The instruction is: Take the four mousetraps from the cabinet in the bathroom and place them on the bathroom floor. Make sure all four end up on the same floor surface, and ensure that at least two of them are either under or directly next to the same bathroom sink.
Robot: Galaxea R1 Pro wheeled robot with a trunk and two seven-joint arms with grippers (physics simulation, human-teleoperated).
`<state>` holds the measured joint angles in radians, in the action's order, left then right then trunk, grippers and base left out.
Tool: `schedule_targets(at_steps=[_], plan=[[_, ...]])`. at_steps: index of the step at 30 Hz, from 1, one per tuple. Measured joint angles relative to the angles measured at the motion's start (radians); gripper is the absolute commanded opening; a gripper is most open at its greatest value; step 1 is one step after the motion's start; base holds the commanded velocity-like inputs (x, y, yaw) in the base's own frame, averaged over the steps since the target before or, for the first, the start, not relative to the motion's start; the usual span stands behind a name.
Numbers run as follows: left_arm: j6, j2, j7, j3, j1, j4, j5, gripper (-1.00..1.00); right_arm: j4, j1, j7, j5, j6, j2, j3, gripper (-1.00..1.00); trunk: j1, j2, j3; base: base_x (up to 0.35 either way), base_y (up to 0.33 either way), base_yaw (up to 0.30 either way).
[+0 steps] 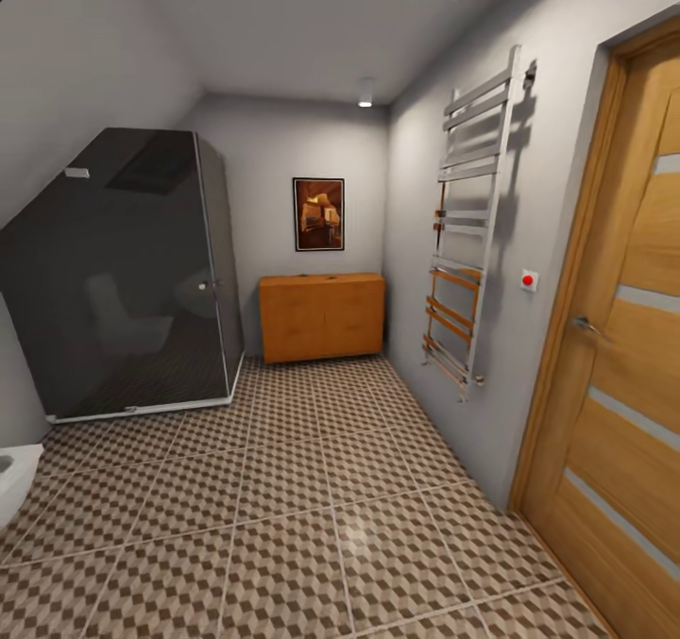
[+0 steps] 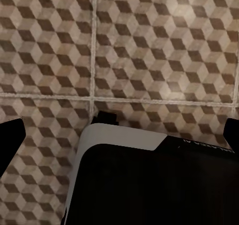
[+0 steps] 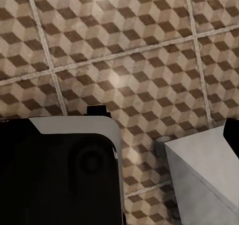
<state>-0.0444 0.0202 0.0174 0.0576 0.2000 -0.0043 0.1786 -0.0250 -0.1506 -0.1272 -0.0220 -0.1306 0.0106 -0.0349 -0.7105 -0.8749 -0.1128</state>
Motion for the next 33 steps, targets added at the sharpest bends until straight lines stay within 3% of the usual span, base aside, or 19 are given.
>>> schedule_targets(at_steps=[11,33], plan=[[0.000,0.000,0.000,0.000,0.000,0.000,0.000,1.00,0.000,0.000,0.002,-0.002,0.000,0.001,0.000,1.00,0.000,0.000,0.000,0.000,0.000,0.228],[0.000,0.000,0.000,0.000,0.000,0.000,0.000,1.00,0.000,0.000,0.009,-0.012,-0.001,0.003,0.001,1.00,0.000,0.000,0.000,0.000,0.000,0.021]])
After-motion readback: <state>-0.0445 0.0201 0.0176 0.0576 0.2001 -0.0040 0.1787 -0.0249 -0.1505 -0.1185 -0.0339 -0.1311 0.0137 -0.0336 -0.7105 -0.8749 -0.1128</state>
